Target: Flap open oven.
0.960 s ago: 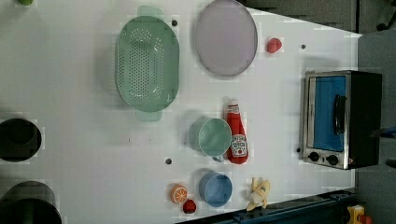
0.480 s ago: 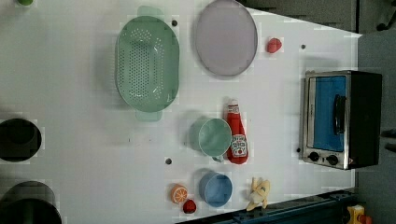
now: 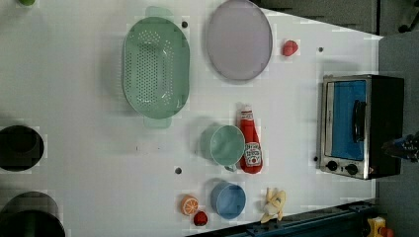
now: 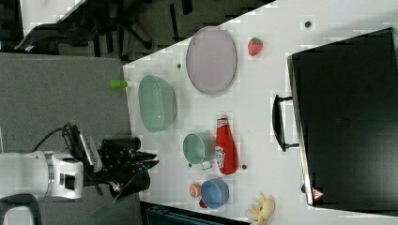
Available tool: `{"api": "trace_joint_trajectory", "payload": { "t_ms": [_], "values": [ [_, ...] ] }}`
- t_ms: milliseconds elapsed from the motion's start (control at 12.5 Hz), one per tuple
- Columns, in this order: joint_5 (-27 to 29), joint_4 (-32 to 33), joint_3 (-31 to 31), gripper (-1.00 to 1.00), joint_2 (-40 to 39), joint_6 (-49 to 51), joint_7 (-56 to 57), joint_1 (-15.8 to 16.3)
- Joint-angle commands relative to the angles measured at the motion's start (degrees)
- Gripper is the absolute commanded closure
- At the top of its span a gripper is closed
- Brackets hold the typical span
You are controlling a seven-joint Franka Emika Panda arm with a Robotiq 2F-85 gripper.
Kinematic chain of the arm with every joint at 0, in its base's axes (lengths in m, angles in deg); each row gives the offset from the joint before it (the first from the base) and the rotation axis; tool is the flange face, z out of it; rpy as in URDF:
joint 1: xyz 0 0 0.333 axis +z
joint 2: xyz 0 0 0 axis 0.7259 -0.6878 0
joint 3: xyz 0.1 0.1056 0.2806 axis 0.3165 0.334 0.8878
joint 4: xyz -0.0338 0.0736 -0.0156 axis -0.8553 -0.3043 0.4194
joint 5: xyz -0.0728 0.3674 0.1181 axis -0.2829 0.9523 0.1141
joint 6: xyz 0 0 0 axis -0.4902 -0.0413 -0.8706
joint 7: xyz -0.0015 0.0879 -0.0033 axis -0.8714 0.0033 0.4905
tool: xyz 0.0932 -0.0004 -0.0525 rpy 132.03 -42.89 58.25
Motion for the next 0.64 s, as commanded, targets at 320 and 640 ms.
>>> {"api": "trace_joint_trajectory", "payload": {
  "t_ms": [320,640],
  "values": [
    [-5.0,2.9,-5.9,0.65,-3.8,-7.8,24.0,-2.3],
    [-5.1,6.0,-11.2,0.65,-7.4,-17.1,44.8,-3.6]
  ]
}}
